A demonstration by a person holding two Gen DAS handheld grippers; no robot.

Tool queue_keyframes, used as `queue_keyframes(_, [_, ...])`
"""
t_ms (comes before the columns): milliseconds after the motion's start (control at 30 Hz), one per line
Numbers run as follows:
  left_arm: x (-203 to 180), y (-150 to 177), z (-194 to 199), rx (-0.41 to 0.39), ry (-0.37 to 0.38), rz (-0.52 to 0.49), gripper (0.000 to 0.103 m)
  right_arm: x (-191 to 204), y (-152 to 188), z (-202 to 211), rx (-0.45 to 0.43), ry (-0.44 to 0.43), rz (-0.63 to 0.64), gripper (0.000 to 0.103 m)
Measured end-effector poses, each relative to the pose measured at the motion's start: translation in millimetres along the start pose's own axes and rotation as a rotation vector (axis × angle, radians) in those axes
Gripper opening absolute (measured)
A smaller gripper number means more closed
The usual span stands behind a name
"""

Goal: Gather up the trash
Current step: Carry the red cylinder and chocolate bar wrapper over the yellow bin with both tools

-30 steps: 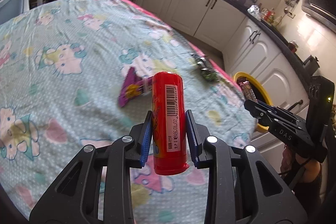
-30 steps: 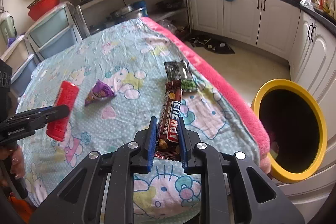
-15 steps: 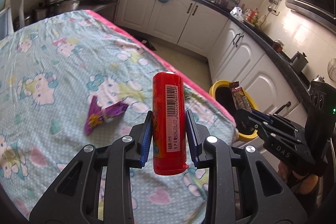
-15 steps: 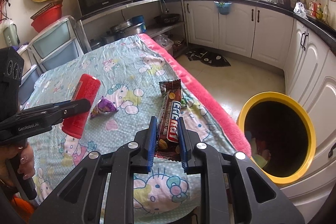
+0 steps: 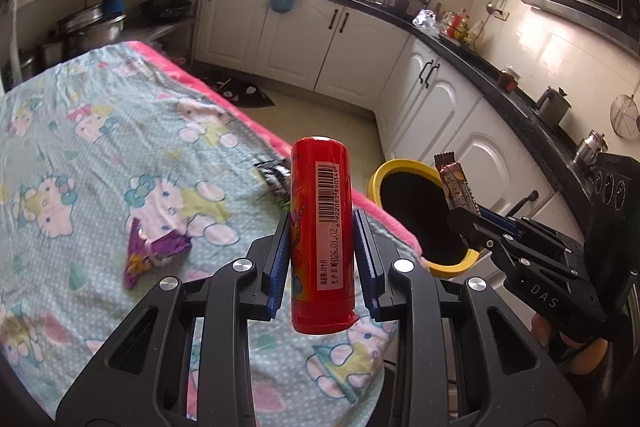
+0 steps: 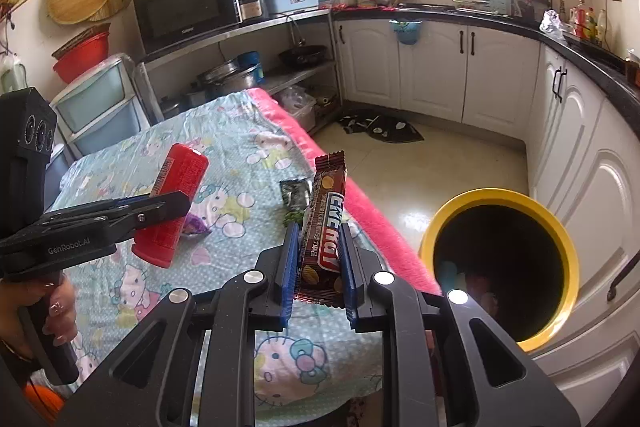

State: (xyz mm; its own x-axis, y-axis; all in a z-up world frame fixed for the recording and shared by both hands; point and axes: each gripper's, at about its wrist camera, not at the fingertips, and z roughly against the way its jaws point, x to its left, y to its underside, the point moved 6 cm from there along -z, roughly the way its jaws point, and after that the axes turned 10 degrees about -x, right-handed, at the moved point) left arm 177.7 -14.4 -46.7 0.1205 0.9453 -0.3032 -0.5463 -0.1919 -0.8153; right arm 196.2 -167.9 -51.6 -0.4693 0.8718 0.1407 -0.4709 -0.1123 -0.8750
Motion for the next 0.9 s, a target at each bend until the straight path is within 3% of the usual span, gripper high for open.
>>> queue_keyframes(900, [-103,-35,-52,-0.011,0.161,-0.124,0.024,-90,-19,50,-0.113,0.213,-0.089,0.019])
